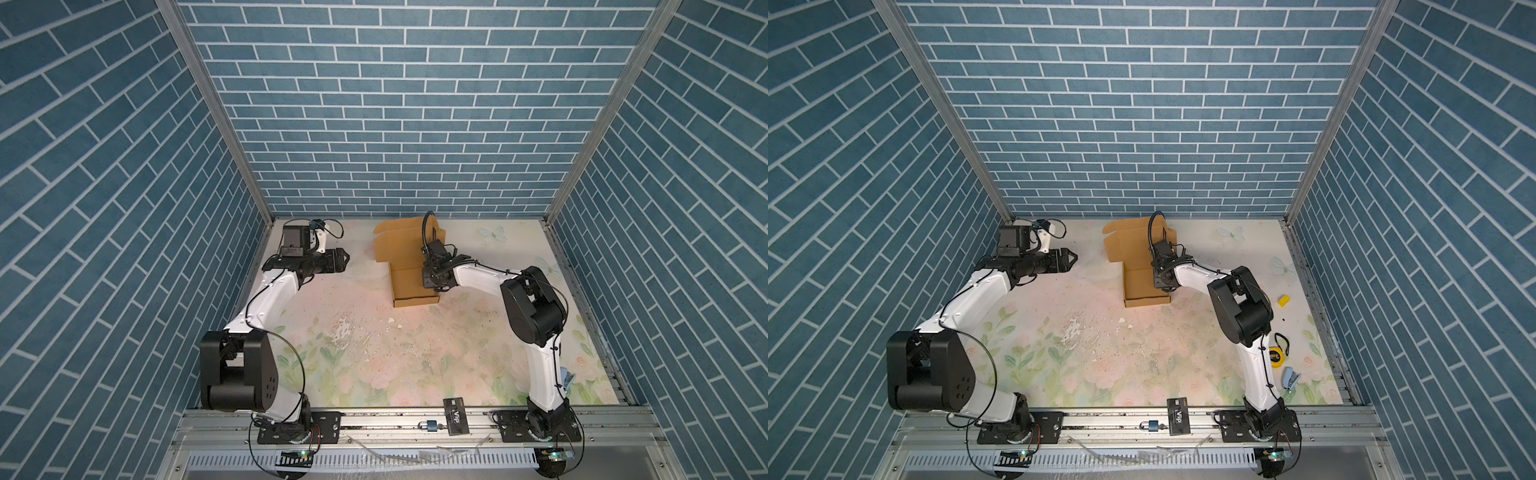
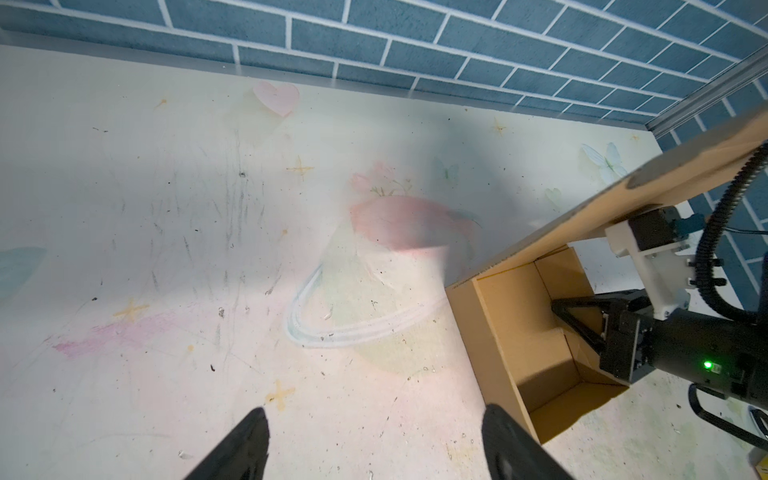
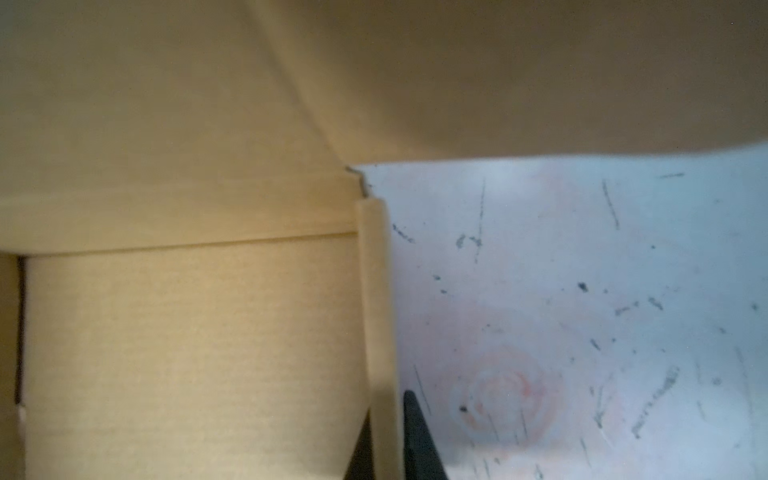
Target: Fold the paper box
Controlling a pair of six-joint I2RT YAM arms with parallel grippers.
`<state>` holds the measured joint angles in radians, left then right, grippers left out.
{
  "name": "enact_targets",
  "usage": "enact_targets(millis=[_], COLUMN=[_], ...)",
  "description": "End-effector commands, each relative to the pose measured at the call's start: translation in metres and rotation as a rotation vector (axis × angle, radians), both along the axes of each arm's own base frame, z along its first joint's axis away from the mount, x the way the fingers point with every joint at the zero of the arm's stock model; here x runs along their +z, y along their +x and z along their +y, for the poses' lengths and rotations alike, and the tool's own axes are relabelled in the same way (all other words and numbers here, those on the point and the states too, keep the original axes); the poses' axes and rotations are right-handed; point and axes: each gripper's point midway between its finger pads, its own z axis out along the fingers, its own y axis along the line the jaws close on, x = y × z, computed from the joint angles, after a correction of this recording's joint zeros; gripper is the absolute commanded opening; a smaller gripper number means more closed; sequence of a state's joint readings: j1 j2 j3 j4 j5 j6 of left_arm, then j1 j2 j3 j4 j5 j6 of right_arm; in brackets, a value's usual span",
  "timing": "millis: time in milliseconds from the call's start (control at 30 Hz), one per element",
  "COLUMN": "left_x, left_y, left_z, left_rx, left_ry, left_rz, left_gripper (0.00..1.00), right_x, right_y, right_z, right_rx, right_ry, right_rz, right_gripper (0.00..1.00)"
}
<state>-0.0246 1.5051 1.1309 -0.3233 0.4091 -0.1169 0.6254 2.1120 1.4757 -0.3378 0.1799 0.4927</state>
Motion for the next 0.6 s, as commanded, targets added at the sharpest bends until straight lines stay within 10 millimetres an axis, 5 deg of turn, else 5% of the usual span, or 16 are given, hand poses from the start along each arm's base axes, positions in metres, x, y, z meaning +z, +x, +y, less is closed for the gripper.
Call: enact_targets(millis=[0,300,467,567], left_x=[-0.006,-0.011,-0.016,-0.011], left_y=[0.003,0.007,0.002,0.001], left_z=[0.001,-0.007,-0.005,-0.008], left_rx=[0.007,-0.005,-0.016,-0.038], left_ry=[-0.015,-0.061,-0.027,-0.040], left_rz=[0.040,0.060,0.052,0.043], left_gripper=[0.82,0.82,0.82,0.82], right_x=[-0.018,0.010,0.036,0.055], right_y=[-0.009,-0.010,-0.021,-0.027], right_z=[-0.018,-0.025,-0.037,-0.046], right_rx=[-0.046,-0.036,-0.046,-0.057], right_ry=[-0.066,-0.039,-0.019,-0.021], right_rz=[0.093,0.056,0.005,-0.016], right_gripper=[0.14,0.36,0.65,0.66])
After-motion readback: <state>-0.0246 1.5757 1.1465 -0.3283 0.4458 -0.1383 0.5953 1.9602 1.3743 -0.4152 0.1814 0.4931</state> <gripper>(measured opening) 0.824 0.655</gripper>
